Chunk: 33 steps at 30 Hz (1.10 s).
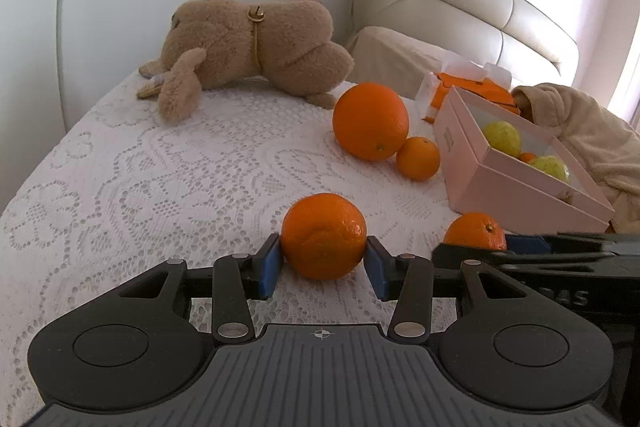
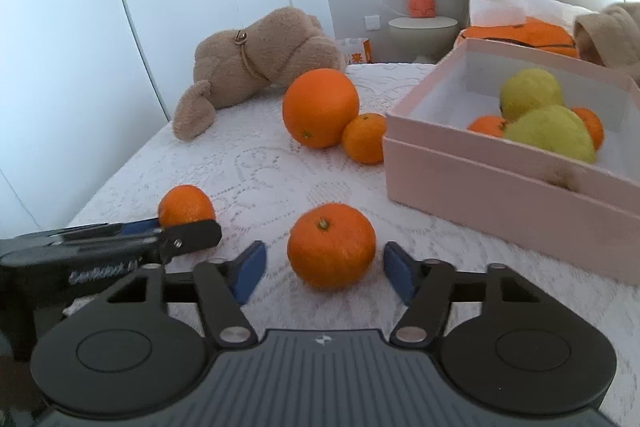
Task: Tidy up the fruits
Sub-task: 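Grasp a mandarin with the left gripper while the right gripper grasps another mandarin, then carry both mandarins over the pink box and open both grippers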
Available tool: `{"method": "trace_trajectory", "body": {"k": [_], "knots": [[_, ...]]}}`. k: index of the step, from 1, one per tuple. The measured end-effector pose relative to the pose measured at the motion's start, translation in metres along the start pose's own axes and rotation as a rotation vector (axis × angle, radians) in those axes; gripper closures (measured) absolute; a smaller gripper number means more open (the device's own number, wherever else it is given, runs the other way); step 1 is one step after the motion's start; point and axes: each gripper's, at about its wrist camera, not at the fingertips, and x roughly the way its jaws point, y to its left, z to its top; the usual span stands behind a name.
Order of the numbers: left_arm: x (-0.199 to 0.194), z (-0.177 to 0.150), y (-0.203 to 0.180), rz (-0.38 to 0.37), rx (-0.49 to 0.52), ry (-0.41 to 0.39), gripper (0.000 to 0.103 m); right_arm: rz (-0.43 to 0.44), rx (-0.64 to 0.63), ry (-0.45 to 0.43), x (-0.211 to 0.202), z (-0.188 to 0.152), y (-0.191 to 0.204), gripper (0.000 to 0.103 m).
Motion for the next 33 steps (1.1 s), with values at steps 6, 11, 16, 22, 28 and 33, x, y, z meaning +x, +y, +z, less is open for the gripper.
{"method": "trace_trajectory", "body": {"k": [6,11,16,22,28,33], "knots": [[0.000,0.000,-0.001,0.002,0.000,0.003,0.053,-0.070,-0.092,0.022,-0.003,0.000,0.010,0.055],[0.003,0.002,-0.007,0.023,0.027,0.014,0.053,-0.132,-0.051,0.003,-0.036,-0.008,-0.007,0.055],[0.006,0.006,-0.018,0.061,0.063,0.024,0.054,-0.241,0.040,-0.041,-0.072,-0.003,-0.041,0.055],[-0.006,0.035,-0.067,-0.091,0.118,-0.021,0.054,-0.315,0.122,-0.222,-0.135,0.034,-0.073,0.055],[-0.021,0.104,-0.136,-0.261,0.177,-0.126,0.054,-0.351,0.147,-0.380,-0.191,0.088,-0.088,0.055],[-0.003,0.143,-0.172,-0.292,0.223,-0.122,0.054,-0.404,0.089,-0.419,-0.206,0.143,-0.091,0.055]]}}
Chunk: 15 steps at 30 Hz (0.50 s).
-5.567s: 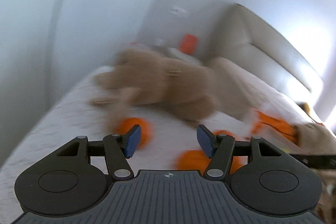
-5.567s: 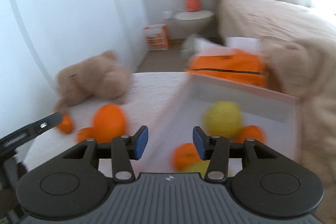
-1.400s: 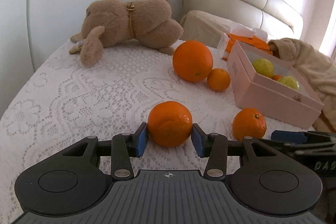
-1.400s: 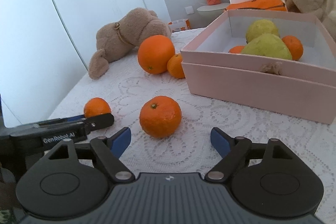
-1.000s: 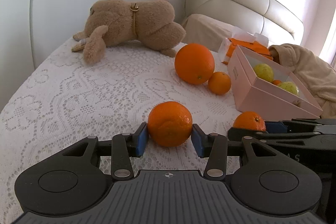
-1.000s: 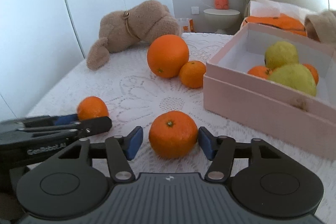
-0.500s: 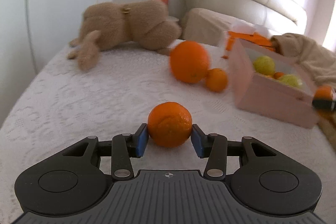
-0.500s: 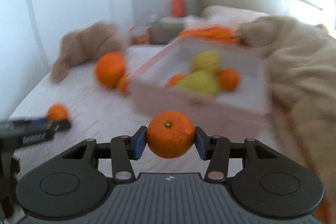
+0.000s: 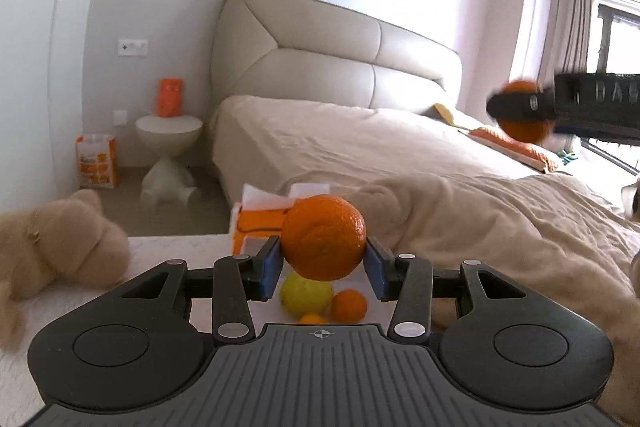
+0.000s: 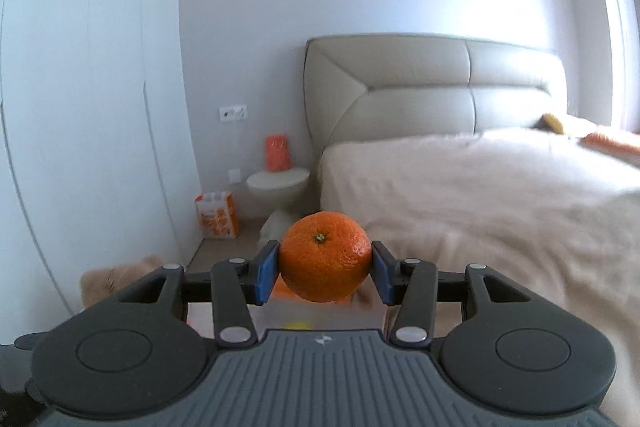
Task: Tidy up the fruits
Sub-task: 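Carry both mandarins over the pink box and open both grippers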
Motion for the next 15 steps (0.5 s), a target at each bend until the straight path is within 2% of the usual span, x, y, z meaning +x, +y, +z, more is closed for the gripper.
{"method": "trace_trajectory", "body": {"k": [3,6,11,15], "knots": [[0.024,0.004,0.008,-0.001,-0.027,0.062,0.054,-0.014,-0.100,0.003,0.016,0.019,0.011,0.055],[0.044,-0.007,0.019,0.007,-0.029,0.111,0.054,-0.026,-0.200,0.051,0.043,0.020,0.019,0.055],[0.074,-0.034,0.040,0.005,-0.075,0.178,0.054,-0.003,-0.201,0.158,0.094,0.000,0.020,0.055],[0.089,-0.046,0.046,0.008,-0.064,0.208,0.054,0.010,-0.183,0.261,0.136,-0.026,0.023,0.055]]}}
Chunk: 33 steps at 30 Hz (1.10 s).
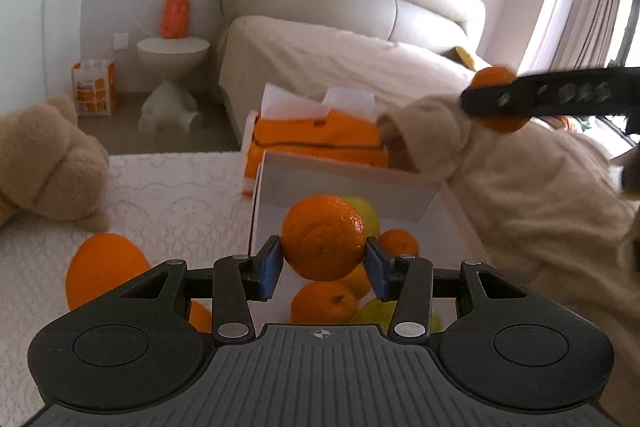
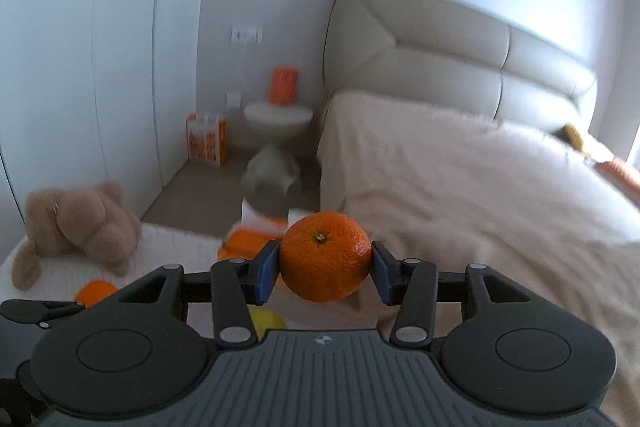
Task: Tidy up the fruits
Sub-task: 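Carry both mandarins over the pink box and open both grippers, then move the right gripper to the large orange and close on it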
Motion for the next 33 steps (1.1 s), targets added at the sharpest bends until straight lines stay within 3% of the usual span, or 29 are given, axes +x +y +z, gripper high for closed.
{"method": "trace_trajectory", "body": {"k": [5,10,17,25,29,33], "knots": [[0.018,-0.008,0.005,-0.018,-0.035,0.063,0.053,0.012,0.009,0.101,0.037,-0.027,0.011,0.055],[0.018,-0.014,-0.009,0.032,0.052,0.053,0.053,0.022,0.021,0.180,0.065,-0.052,0.012,0.055],[0.001,-0.015,-0.006,0.032,0.040,0.013,0.053,0.024,0.036,0.253,0.089,-0.079,0.005,0.055],[-0.027,-0.019,0.012,0.030,-0.030,-0.065,0.054,0.043,0.053,0.249,0.086,-0.082,0.004,0.053],[-0.051,-0.030,0.035,0.100,-0.074,-0.136,0.054,0.080,0.071,0.196,0.070,-0.075,0.005,0.050],[-0.076,-0.051,0.071,0.222,-0.145,-0.202,0.054,0.143,0.058,0.147,0.049,-0.065,0.020,0.050]]}}
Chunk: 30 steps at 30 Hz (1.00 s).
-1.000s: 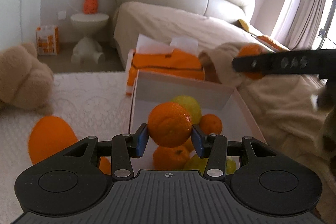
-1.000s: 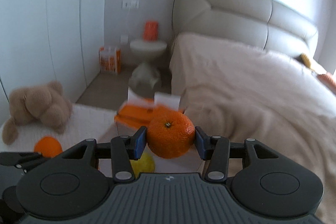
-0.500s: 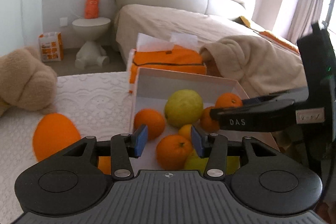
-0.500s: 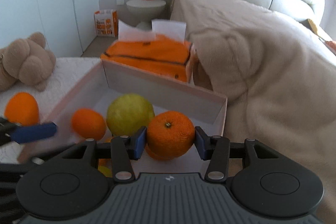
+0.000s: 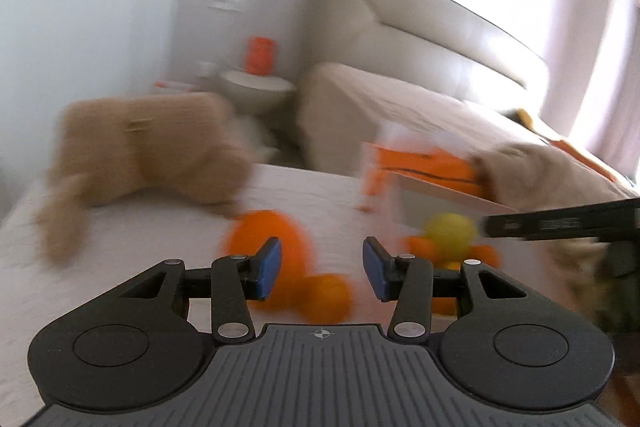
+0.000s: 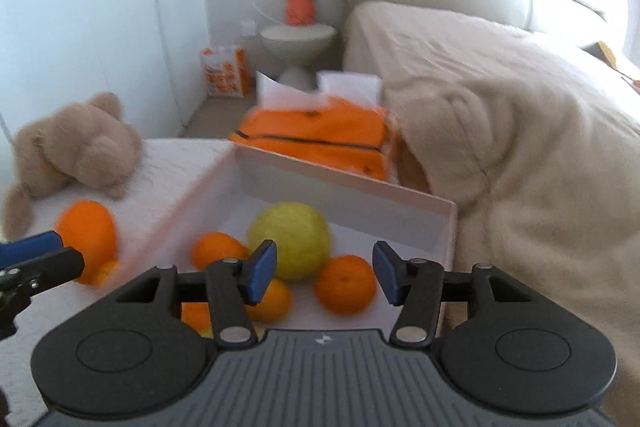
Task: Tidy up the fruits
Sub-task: 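Move the right gripper to the large orange and close on it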
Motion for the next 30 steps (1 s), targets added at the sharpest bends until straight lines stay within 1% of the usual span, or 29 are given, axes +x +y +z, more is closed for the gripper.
{"method": "trace_trajectory", "body": {"k": [2,3,5,7,9,14,17,18,19,20,24,28,30], "knots": [[-0.003,-0.006,0.023,0.078,-0.034,-0.025,0.054,0.030,-0.040,-0.009,-0.007,0.002,0.017,0.047],[-0.002,-0.010,0.037,0.129,-0.068,-0.023,0.054,0.046,-0.067,-0.010,-0.009,0.003,0.028,0.045],[0.001,-0.016,0.062,0.182,-0.159,-0.001,0.054,0.078,-0.117,-0.009,-0.009,0.004,0.051,0.044],[0.002,-0.023,0.079,0.188,-0.220,0.001,0.054,0.116,-0.153,-0.007,-0.007,0.005,0.073,0.044],[0.001,-0.029,0.087,0.204,-0.226,-0.006,0.054,0.157,-0.169,0.006,0.000,0.009,0.094,0.044],[-0.005,-0.035,0.088,0.224,-0.169,-0.017,0.054,0.241,-0.171,0.084,0.028,0.016,0.136,0.044],[-0.009,-0.037,0.086,0.234,-0.136,-0.016,0.054,0.233,-0.204,0.107,0.046,0.016,0.160,0.044],[-0.009,-0.038,0.085,0.233,-0.125,-0.014,0.054,0.233,-0.214,0.095,0.050,0.016,0.167,0.039],[-0.009,-0.039,0.083,0.232,-0.115,-0.012,0.054,0.233,-0.221,0.092,0.053,0.016,0.171,0.032],[-0.009,-0.039,0.081,0.229,-0.106,-0.008,0.054,0.240,-0.217,0.099,0.057,0.017,0.175,0.031],[-0.006,-0.042,0.081,0.216,-0.103,0.013,0.054,0.271,-0.173,0.144,0.071,0.021,0.187,0.031],[-0.007,-0.042,0.083,0.206,-0.116,0.012,0.054,0.285,-0.226,0.174,0.070,0.016,0.198,0.031],[-0.008,-0.043,0.084,0.204,-0.120,0.010,0.054,0.288,-0.240,0.152,0.061,0.017,0.196,0.031]]}}
